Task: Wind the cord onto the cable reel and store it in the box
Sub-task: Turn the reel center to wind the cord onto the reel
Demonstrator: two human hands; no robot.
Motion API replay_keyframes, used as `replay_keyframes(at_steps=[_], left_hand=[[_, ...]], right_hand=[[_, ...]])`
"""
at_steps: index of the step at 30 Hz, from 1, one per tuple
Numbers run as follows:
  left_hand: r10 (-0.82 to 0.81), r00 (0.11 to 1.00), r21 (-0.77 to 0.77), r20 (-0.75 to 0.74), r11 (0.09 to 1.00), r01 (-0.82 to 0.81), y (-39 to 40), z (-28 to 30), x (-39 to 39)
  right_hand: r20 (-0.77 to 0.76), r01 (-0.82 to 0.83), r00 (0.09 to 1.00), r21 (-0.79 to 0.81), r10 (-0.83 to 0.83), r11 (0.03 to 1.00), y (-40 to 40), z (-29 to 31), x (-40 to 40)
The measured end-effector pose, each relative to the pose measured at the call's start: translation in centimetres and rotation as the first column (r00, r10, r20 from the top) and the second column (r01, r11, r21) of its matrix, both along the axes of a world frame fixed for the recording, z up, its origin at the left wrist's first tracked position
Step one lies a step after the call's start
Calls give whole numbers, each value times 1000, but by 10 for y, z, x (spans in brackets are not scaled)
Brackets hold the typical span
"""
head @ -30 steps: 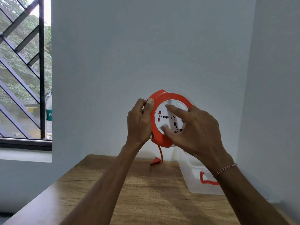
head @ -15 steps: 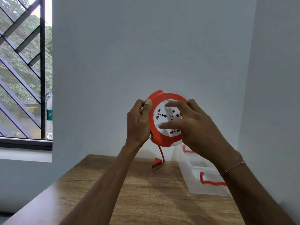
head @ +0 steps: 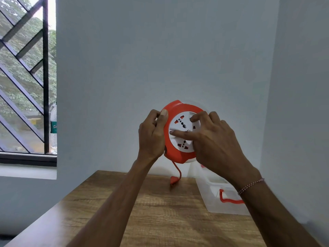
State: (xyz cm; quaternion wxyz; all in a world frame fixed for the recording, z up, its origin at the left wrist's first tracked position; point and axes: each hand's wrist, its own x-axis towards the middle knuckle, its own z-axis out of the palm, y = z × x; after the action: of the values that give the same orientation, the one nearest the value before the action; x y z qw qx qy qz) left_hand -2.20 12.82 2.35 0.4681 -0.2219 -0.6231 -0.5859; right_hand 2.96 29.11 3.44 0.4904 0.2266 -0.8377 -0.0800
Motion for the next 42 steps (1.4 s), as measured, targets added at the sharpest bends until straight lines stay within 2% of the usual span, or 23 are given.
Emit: replay_keyframes(at_steps=[5,8,11,16,21,25,28,32,39,42], left_hand=[[-2,1000,-3,7,1000,2,-1,-1,1],[-15,1000,15,-1,1000,15,-1,1,2],[8,1000,0,-11,1000,-8,0,2,3],[23,1000,-7,-14,1000,-23,1,2,5],[12,1000,-13,-12,1000,-12,-2,4,5],[14,1000,-14,-15,1000,-14,-3,4,3],[6,1000,-22,-16,1000,-7,-4,3,1],[22,1000,-32,-8,999,-22,-4,2,-2],[4,1000,-22,15,1000,-4,-2,0,-2],[-5,1000,-15,11,1000,5,-4,1,-1]], right_hand=[[-24,-38,999,-117,36,992,0,-4,-2],[-41,-67,997,-262,58,963,-2,-4,-4],[-33,-70,997,-309,62,949,-7,-3,-2],[-59,-69,997,-298,54,952,-6,-1,1],[-175,-270,955,-191,238,944,-1,5,4],[41,-143,989,-24,144,989,-1,7,7],[71,-44,997,32,41,999,-3,4,9],[25,61,998,-3,-61,998,-6,0,6],[-36,0,999,-201,-8,980,-2,-3,-1],[-43,-18,999,-217,9,976,-2,-3,-2]])
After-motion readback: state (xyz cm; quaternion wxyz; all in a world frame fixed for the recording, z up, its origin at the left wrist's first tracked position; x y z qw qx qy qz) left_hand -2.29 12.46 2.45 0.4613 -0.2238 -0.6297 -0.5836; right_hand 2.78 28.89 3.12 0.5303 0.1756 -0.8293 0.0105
